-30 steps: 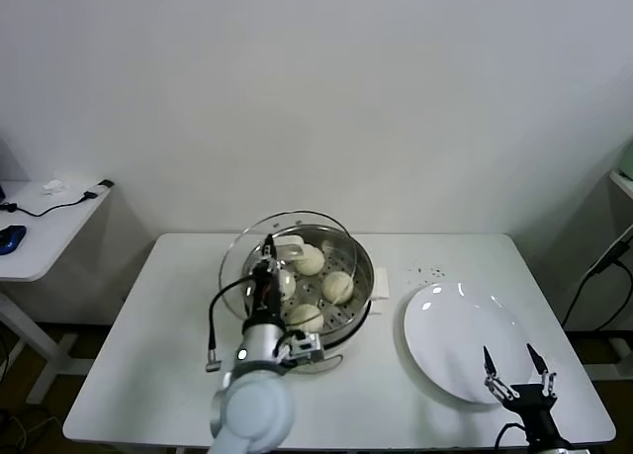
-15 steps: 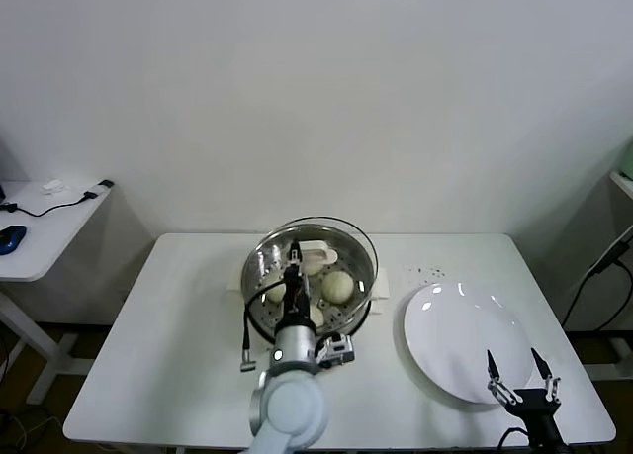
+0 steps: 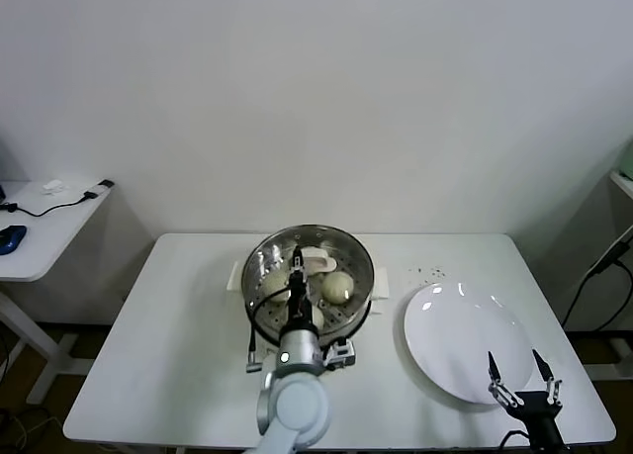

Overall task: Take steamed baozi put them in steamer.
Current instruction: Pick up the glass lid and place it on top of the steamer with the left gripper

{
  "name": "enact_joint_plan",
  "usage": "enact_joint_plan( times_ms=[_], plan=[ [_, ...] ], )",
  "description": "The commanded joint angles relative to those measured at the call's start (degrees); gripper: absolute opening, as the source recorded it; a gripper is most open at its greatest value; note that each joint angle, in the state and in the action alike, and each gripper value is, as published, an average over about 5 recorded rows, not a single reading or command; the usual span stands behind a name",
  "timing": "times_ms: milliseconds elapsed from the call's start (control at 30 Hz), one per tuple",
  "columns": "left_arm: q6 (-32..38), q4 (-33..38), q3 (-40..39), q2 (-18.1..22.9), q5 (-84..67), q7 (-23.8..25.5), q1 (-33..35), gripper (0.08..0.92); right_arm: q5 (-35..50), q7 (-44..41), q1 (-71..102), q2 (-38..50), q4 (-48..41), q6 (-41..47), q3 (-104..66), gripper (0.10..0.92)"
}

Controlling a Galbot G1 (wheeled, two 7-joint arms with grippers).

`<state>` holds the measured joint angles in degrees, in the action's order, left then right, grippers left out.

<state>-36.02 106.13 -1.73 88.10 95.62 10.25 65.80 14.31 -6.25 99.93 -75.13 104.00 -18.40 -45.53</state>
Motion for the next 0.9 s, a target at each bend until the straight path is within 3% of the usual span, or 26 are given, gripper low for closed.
enact_joint_plan(
  times_ms=[33, 567, 900],
  plan=[
    [0.0, -1.7, 0.4, 0.1, 0.6, -0.5, -0.1, 0.134, 0.0, 0.0, 0.2, 0.0, 0.1, -0.5, 0.0, 0.823],
    [0.6, -0.8, 0.9, -0.8, 0.1, -0.4, -0.2, 0.155, -0.1, -0.1, 0.3, 0.1, 0.1, -1.1, 0.3, 0.823],
    [0.5, 2.6, -0.2, -2.8, -3.1, 0.2, -0.2, 0.424, -0.2, -0.4, -0.5, 0.3, -0.3, -0.5, 0.5, 0.823]
  ],
)
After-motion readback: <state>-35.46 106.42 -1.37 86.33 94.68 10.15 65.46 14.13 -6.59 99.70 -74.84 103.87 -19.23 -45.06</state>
